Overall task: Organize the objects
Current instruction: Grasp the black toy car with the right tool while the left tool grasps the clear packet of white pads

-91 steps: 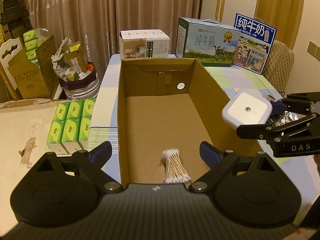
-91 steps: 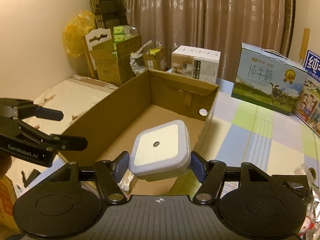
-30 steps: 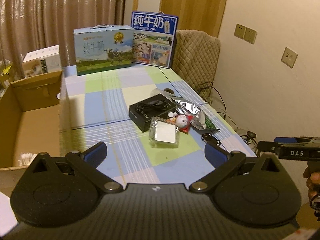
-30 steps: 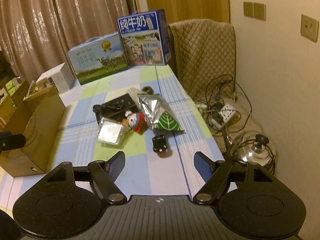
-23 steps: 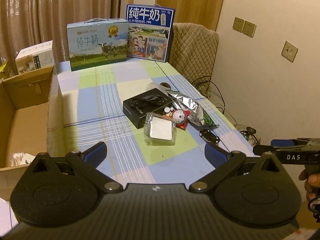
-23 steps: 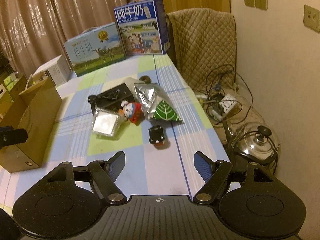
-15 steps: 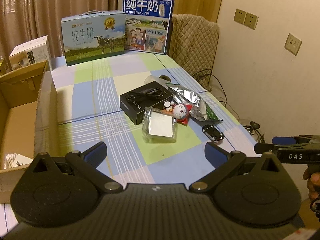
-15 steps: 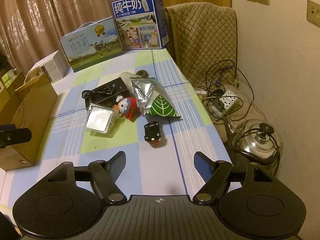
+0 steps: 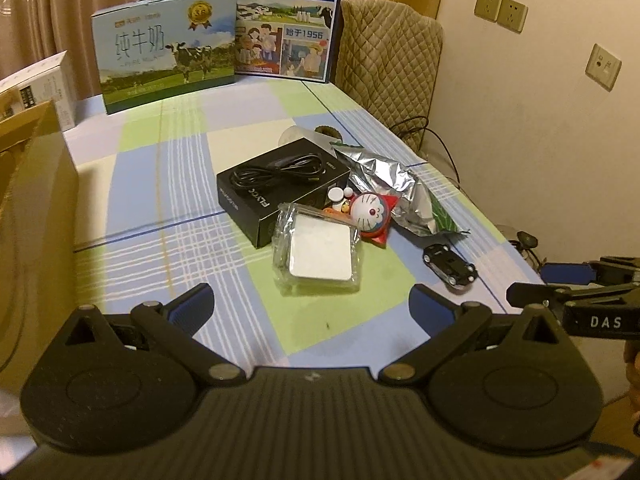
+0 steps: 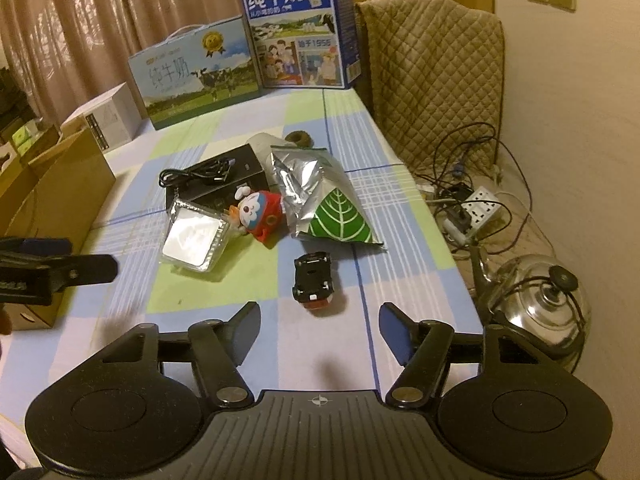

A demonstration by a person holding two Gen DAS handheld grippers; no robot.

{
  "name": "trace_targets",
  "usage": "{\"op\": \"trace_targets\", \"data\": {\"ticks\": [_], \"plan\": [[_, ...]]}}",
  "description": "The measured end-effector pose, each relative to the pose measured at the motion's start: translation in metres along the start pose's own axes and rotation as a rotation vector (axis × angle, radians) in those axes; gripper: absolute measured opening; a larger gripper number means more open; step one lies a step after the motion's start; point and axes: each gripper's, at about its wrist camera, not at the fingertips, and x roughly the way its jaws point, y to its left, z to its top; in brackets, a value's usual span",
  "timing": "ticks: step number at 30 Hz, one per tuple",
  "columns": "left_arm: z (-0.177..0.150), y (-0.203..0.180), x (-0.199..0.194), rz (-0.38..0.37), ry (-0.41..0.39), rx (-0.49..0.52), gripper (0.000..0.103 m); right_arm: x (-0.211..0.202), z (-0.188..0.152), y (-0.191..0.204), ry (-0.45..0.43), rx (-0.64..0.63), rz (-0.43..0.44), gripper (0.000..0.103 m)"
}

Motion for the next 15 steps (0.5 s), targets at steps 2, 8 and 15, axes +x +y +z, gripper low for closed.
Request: {"op": "trace_targets", "data": {"ticks": [2, 8, 15], "plan": [[0.001, -0.002, 0.011, 0.009, -0.003, 0.02, 0.102, 0.008, 0.002, 0.0, 0.004, -0.011, 0.006, 0.061], [0.002, -0.002, 0.038, 0.013, -0.005, 0.052, 0.102, 0.035, 0.006, -0.005, 0.019, -0.025, 0.018, 0.058], [0.0, 0.005, 0.059, 0.02, 0.008, 0.048, 0.102, 0.067, 0.011, -0.004, 0.041, -0.053, 0.025, 0.049]]}}
